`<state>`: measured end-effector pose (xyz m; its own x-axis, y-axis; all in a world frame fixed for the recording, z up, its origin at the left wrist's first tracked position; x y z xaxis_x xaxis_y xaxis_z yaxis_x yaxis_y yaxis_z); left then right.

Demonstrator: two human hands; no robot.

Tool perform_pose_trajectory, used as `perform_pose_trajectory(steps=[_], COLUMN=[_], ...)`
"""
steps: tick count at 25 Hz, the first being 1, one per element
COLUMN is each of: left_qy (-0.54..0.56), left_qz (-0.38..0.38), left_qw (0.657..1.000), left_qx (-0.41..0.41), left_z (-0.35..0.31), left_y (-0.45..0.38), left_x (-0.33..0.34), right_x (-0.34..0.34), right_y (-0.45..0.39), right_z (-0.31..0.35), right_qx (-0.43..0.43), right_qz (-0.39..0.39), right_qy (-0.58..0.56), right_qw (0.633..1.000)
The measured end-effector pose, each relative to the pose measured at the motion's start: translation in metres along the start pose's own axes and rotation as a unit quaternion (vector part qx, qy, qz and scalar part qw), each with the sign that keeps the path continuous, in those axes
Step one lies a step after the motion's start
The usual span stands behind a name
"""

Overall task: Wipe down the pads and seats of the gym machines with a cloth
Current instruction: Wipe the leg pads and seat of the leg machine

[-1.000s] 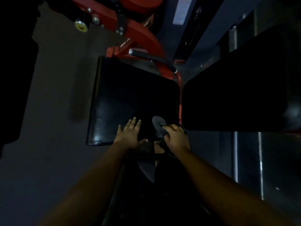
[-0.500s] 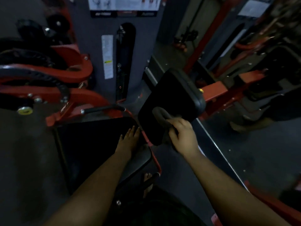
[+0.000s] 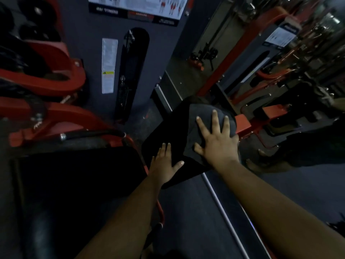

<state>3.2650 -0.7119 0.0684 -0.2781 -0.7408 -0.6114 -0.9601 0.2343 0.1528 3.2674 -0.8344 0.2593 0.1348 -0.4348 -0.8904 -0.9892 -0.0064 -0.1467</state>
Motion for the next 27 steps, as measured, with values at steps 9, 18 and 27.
perform_pose_trajectory(steps=[9,18,27], left_qy=[0.104,0.117,0.2], left_qz=[-0.036,-0.042,-0.093], left_qw=[0.994,0.992,0.975], left_qx=[-0.01,-0.013,-0.028], left_z=[0.022,0.036,0.074], left_y=[-0.005,0.001,0.006], left_x=[0.045,0.056,0.094], right_x=[0.005,0.024,0.071], right_y=[-0.095,0.018,-0.062], right_z=[0.06,0.037,0.123], right_qx=[-0.145,-0.184,-0.279], right_qz=[0.022,0.038,0.051], right_qy=[0.168,0.228,0.292], right_qw=[0.975,0.956,0.913])
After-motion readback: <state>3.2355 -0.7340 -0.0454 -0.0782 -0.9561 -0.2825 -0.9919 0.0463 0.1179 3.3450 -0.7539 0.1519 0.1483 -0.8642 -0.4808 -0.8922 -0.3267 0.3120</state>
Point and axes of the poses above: each hand's wrist, its own y-axis away from the middle knuckle, its own x-axis out of the palm, z = x × y, the point moved 8 cm from there along -y, towards the middle knuckle, and after that the axes turned 13 degrees about -z, right-handed, at the moved point
